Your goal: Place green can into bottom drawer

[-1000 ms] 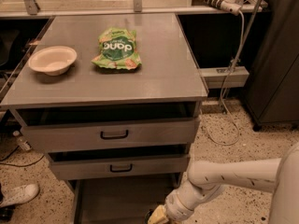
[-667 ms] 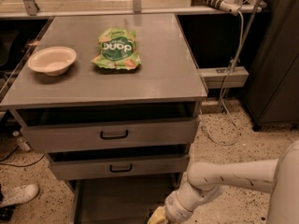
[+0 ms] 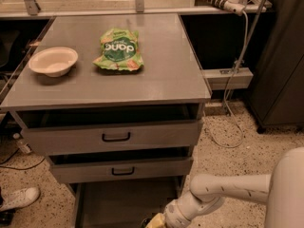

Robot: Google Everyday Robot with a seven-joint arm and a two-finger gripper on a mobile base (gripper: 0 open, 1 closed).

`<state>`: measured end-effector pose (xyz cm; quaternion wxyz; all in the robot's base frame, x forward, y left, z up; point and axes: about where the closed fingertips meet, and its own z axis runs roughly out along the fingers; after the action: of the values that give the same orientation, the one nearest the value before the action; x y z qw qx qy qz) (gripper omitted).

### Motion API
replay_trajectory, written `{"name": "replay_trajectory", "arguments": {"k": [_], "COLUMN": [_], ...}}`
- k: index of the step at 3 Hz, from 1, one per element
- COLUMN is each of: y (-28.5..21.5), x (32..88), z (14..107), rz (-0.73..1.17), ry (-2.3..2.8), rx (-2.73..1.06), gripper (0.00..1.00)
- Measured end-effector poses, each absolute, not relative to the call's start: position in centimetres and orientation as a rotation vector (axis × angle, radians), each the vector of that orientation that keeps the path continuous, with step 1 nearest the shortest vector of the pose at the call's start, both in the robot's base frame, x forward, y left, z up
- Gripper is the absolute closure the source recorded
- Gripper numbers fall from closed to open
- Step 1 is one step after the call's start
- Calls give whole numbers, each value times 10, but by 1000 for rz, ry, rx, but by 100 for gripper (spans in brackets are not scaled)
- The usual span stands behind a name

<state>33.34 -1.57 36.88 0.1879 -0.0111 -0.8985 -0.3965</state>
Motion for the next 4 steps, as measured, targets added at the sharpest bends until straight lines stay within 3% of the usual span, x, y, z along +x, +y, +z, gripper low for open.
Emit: {"name": "replay_trajectory", "arguments": {"k": [4], "y": [32], "x": [353], "z": [294], "rz": [-1478], "ry": [-2336], "rx": [-49], "gripper": [100]}}
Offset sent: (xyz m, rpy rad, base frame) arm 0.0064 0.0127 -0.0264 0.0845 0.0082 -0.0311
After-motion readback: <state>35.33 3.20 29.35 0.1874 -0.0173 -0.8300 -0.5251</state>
